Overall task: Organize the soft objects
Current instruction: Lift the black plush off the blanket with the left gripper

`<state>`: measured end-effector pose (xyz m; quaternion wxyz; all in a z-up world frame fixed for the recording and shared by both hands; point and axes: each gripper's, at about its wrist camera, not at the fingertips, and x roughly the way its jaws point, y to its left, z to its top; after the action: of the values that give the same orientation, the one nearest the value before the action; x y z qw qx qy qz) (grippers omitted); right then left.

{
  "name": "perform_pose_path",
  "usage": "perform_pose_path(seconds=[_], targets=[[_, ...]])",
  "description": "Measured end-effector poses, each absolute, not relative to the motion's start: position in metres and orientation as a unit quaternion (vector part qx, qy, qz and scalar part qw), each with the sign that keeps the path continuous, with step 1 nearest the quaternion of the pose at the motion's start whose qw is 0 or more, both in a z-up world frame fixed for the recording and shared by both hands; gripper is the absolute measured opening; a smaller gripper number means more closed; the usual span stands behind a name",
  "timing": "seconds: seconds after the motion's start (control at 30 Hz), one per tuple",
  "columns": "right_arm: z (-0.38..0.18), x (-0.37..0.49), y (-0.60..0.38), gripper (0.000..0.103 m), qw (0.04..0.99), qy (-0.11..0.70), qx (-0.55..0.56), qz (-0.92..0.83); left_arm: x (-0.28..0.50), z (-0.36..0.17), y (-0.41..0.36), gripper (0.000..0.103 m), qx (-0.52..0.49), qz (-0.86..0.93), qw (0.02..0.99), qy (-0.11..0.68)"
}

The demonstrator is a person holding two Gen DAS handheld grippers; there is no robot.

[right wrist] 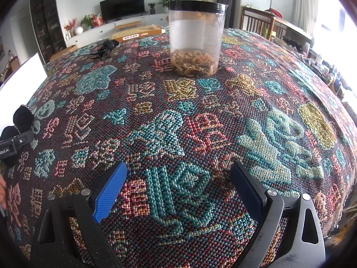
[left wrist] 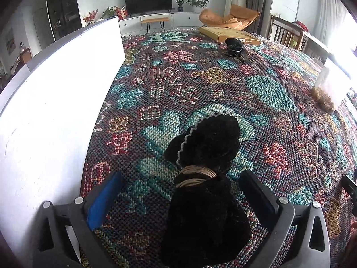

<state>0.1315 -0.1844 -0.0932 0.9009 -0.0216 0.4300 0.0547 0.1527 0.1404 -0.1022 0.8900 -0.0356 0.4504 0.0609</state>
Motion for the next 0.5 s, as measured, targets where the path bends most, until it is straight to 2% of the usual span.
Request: perform_pose_path(seconds=[0.37,0.5], targets=[[-0.0946,0.1345,-0.1843,0.097,0.899,0.434,-0.024,0.059,0.1527,-0.1024,0.1398,0.103,-0.034,0.062,0.89,0.45],[-0.0915,0.1408,-0.1829,0.096,0.882,0.465,-0.032,0.065,0.1521,-0.1025,0.1399,0.103,-0.034,0.062,0.89,0.449]])
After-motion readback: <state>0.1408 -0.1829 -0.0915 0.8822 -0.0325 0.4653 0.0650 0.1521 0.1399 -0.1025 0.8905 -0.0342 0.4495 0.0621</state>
